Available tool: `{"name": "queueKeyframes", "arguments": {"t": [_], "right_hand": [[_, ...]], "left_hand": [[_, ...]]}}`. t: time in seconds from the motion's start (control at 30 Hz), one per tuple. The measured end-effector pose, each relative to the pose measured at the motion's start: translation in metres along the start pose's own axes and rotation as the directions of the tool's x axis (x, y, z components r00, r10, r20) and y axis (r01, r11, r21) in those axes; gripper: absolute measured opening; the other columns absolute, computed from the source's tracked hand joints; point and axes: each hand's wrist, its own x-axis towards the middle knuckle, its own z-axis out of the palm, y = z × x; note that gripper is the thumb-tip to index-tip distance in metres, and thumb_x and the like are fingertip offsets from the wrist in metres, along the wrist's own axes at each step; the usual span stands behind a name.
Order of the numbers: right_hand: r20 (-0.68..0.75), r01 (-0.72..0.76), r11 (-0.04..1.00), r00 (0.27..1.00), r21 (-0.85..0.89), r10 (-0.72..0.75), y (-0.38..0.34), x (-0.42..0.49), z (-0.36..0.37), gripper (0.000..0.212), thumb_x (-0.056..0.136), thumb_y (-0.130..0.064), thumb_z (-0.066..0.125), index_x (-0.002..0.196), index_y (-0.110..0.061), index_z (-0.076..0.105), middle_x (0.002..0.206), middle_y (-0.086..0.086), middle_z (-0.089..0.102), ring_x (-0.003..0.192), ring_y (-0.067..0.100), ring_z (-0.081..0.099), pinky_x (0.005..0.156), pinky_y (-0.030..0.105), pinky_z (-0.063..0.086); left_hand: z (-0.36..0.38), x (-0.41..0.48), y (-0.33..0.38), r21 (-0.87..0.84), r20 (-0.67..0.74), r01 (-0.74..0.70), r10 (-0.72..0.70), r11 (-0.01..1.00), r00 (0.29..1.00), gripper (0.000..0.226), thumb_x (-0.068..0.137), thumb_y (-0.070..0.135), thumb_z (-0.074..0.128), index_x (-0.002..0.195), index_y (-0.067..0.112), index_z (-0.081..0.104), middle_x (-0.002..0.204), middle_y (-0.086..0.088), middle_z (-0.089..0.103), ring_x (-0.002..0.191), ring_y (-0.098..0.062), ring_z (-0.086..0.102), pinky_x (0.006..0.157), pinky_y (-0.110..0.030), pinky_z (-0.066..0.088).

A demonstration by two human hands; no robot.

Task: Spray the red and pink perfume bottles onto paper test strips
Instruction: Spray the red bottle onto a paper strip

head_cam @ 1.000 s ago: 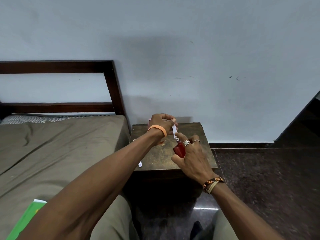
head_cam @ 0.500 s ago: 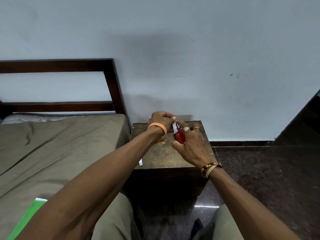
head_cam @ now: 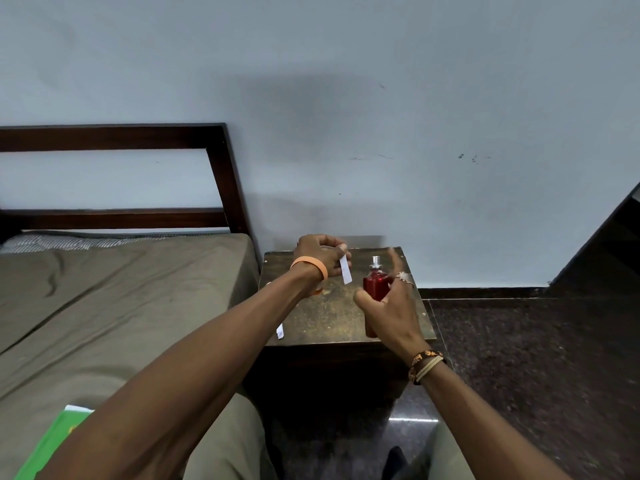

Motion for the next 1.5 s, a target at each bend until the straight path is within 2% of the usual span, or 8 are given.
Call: {"name": "queueKeyframes", "arguments": {"t": [0.1, 0.37, 0.53, 0.73, 0.83, 1.1, 1.23, 1.5], "right_hand": [[-0.041, -0.041, 0.999, 0.998, 0.035, 0.043, 0.001, 0.007, -0.003, 0.084, 0.076, -0.019, 0.070, 0.149, -0.019, 0.029, 0.129, 0.009, 0.046, 0.107, 0.023, 0.054, 0.091, 0.040, 0.053], [-0.002, -0.062, 0.992, 0.998, 0.113, 0.063, 0.023, 0.015, -0.003, 0.060, 0.082, -0.008, 0.066, 0.135, -0.020, 0.042, 0.104, 0.002, 0.049, 0.087, 0.015, 0.051, 0.079, 0.030, 0.047], [0.044, -0.101, 0.995, 0.994, 0.017, 0.100, 0.056, 0.023, -0.005, 0.064, 0.085, -0.012, 0.062, 0.141, -0.031, 0.037, 0.127, -0.001, 0.048, 0.116, 0.022, 0.051, 0.102, 0.054, 0.042], [0.116, -0.161, 0.987, 0.981, 0.019, 0.158, 0.096, 0.034, -0.025, 0.059, 0.086, -0.007, 0.065, 0.132, -0.039, 0.046, 0.102, -0.019, 0.063, 0.094, -0.003, 0.061, 0.078, 0.014, 0.049], [0.093, -0.183, 0.982, 0.978, -0.044, 0.187, 0.115, 0.044, -0.034, 0.062, 0.083, -0.004, 0.072, 0.138, -0.021, 0.050, 0.110, -0.014, 0.058, 0.103, 0.007, 0.059, 0.083, 0.014, 0.046], [0.022, -0.216, 0.971, 0.975, -0.104, 0.220, 0.145, 0.075, -0.044, 0.053, 0.076, 0.004, 0.076, 0.122, -0.019, 0.062, 0.094, -0.022, 0.058, 0.086, -0.004, 0.059, 0.077, 0.011, 0.048], [0.018, -0.243, 0.965, 0.969, -0.099, 0.246, 0.152, 0.087, -0.038, 0.053, 0.077, 0.003, 0.074, 0.125, -0.017, 0.061, 0.105, -0.007, 0.064, 0.096, 0.010, 0.062, 0.083, 0.021, 0.051], [0.015, -0.275, 0.957, 0.961, -0.089, 0.277, 0.167, 0.084, -0.021, 0.049, 0.078, 0.005, 0.074, 0.120, -0.018, 0.063, 0.105, -0.006, 0.064, 0.100, 0.014, 0.063, 0.091, 0.035, 0.055]], "left_hand": [[-0.002, 0.000, -0.006, 0.033, 0.121, 0.065, -0.068, 0.997, 0.990, 0.004, 0.089, 0.002, 0.062, 0.086, 0.005, 0.062, 0.089, -0.021, 0.069, 0.071, -0.028, 0.070, 0.057, -0.032, 0.058], [0.014, -0.001, -0.032, 0.153, 0.370, 0.102, -0.153, 0.983, 0.916, 0.007, 0.092, 0.006, 0.058, 0.086, 0.009, 0.061, 0.094, -0.009, 0.070, 0.078, -0.019, 0.068, 0.067, -0.031, 0.059], [0.034, 0.010, -0.053, 0.138, 0.373, 0.124, -0.168, 0.983, 0.912, 0.009, 0.092, 0.003, 0.057, 0.086, 0.006, 0.061, 0.086, -0.012, 0.068, 0.074, -0.019, 0.069, 0.069, -0.032, 0.059], [0.065, 0.032, -0.085, 0.145, 0.299, 0.167, -0.204, 0.975, 0.932, 0.008, 0.090, 0.002, 0.058, 0.085, 0.006, 0.063, 0.102, -0.021, 0.070, 0.095, -0.034, 0.069, 0.084, -0.048, 0.056], [0.082, 0.044, -0.104, 0.170, 0.285, 0.156, -0.200, 0.973, 0.937, 0.011, 0.090, 0.004, 0.059, 0.081, 0.009, 0.063, 0.099, -0.021, 0.070, 0.092, -0.033, 0.069, 0.078, -0.044, 0.059], [0.117, 0.065, -0.133, 0.188, 0.294, 0.112, -0.164, 0.976, 0.942, 0.017, 0.088, 0.004, 0.062, 0.075, 0.016, 0.063, 0.076, -0.007, 0.066, 0.075, -0.019, 0.066, 0.073, -0.040, 0.059], [0.123, 0.074, -0.137, 0.194, 0.275, 0.094, -0.146, 0.977, 0.950, 0.015, 0.088, 0.005, 0.062, 0.077, 0.015, 0.062, 0.075, -0.006, 0.065, 0.080, -0.023, 0.065, 0.079, -0.045, 0.058], [0.114, 0.079, -0.151, 0.188, 0.288, 0.108, -0.160, 0.976, 0.944, 0.017, 0.089, 0.004, 0.061, 0.077, 0.014, 0.061, 0.071, -0.004, 0.064, 0.070, -0.014, 0.063, 0.064, -0.032, 0.059]]}}
